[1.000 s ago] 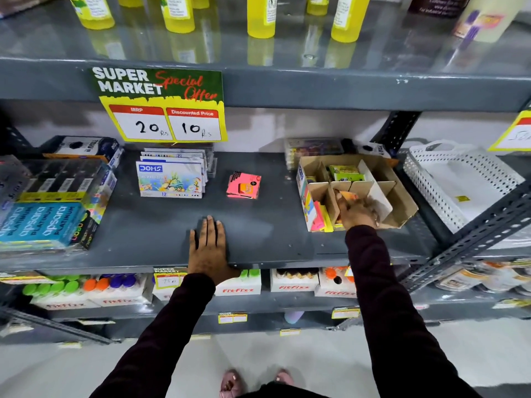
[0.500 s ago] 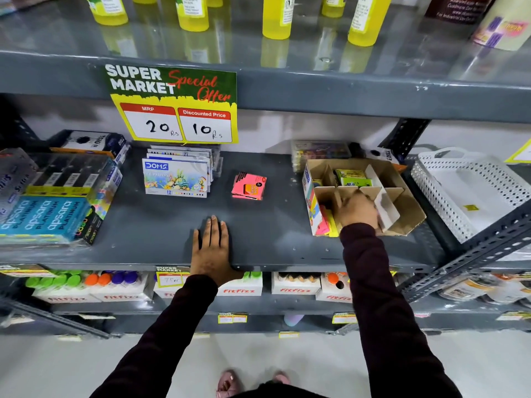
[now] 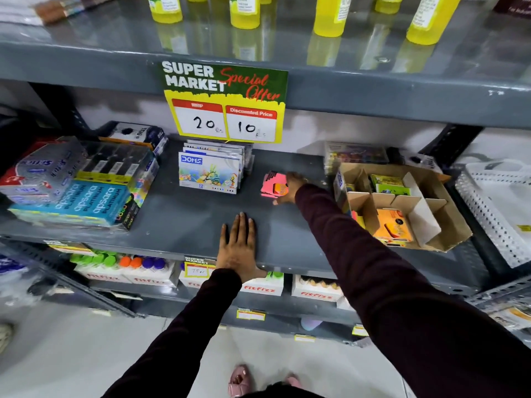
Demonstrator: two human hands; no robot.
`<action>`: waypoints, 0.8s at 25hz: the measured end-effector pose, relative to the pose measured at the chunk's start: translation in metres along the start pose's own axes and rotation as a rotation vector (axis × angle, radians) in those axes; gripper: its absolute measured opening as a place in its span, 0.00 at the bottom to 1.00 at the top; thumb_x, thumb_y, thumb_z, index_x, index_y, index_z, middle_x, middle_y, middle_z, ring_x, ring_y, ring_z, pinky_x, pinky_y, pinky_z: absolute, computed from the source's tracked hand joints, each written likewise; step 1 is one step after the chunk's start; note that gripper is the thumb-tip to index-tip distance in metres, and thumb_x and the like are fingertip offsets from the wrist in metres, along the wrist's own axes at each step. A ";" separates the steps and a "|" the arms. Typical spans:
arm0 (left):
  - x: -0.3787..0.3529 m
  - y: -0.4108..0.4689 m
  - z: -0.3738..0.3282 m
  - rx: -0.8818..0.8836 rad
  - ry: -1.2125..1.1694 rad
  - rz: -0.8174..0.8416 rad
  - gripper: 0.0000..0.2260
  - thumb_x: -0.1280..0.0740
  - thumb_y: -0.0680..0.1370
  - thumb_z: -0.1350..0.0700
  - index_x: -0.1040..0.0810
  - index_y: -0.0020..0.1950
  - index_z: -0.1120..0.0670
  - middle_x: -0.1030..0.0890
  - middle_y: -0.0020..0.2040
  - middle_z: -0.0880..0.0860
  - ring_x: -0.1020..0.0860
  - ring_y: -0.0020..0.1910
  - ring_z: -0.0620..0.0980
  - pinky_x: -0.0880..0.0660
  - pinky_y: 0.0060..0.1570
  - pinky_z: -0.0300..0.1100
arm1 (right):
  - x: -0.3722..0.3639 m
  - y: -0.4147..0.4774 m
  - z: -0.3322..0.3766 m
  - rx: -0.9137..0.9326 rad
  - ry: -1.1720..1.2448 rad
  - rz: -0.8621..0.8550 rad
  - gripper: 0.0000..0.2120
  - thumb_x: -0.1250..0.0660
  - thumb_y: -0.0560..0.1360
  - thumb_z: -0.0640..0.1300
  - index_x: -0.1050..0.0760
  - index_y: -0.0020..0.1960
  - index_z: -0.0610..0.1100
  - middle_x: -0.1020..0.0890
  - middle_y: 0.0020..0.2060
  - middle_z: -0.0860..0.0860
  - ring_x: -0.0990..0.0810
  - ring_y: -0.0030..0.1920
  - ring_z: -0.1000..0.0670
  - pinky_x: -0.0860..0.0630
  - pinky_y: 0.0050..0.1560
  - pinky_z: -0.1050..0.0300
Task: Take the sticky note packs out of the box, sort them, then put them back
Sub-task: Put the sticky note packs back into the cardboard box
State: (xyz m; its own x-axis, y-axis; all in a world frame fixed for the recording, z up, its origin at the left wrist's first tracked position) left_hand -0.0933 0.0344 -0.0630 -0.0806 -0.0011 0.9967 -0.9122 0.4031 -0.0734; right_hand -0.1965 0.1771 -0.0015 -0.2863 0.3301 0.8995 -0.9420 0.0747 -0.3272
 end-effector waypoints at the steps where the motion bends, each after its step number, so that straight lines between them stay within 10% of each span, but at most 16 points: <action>1: 0.000 0.000 0.000 0.003 0.008 -0.002 0.58 0.32 0.60 0.32 0.61 0.72 0.62 0.58 0.75 0.64 0.59 0.74 0.59 0.60 0.71 0.60 | -0.002 0.004 0.001 0.016 -0.033 0.030 0.41 0.25 0.69 0.50 0.40 0.74 0.39 0.35 0.73 0.39 0.35 0.73 0.40 0.36 0.73 0.52; 9: -0.002 0.002 0.000 -0.008 0.021 -0.011 0.57 0.34 0.61 0.31 0.61 0.72 0.61 0.57 0.75 0.63 0.59 0.74 0.59 0.57 0.71 0.60 | 0.009 -0.020 -0.005 0.052 -0.167 -0.013 0.25 0.21 0.59 0.52 0.20 0.51 0.39 0.17 0.53 0.40 0.19 0.54 0.42 0.24 0.52 0.58; 13: -0.001 0.001 0.001 -0.010 0.004 -0.022 0.56 0.33 0.61 0.32 0.60 0.73 0.61 0.56 0.75 0.63 0.59 0.74 0.58 0.57 0.71 0.59 | 0.026 -0.069 -0.014 0.019 -0.048 -0.161 0.29 0.23 0.61 0.55 0.23 0.55 0.38 0.21 0.57 0.40 0.23 0.60 0.41 0.26 0.57 0.56; 17: 0.000 0.001 0.000 0.010 0.005 -0.038 0.58 0.29 0.59 0.33 0.58 0.73 0.61 0.54 0.75 0.63 0.57 0.74 0.58 0.57 0.71 0.59 | 0.059 -0.138 -0.071 -0.180 0.126 -0.337 0.20 0.26 0.64 0.58 0.27 0.31 0.42 0.20 0.37 0.41 0.22 0.39 0.44 0.32 0.40 0.59; 20: -0.002 0.002 0.001 0.007 0.022 -0.034 0.58 0.29 0.58 0.32 0.56 0.73 0.62 0.53 0.75 0.64 0.55 0.74 0.59 0.55 0.71 0.60 | 0.075 -0.189 -0.145 -0.394 0.300 -0.506 0.23 0.27 0.66 0.58 0.20 0.38 0.36 0.22 0.34 0.41 0.25 0.38 0.45 0.32 0.41 0.58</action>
State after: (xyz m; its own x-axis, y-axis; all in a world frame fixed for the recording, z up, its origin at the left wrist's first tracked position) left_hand -0.0955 0.0343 -0.0647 -0.0405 0.0058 0.9992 -0.9171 0.3967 -0.0395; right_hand -0.0150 0.3243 0.0860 0.2838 0.4058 0.8688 -0.7971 0.6034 -0.0214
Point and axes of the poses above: each hand's wrist, its own y-axis towards the middle knuckle, its own x-axis out of the back of the hand, z = x × y, the point moved 10 cm from there along y, towards the middle knuckle
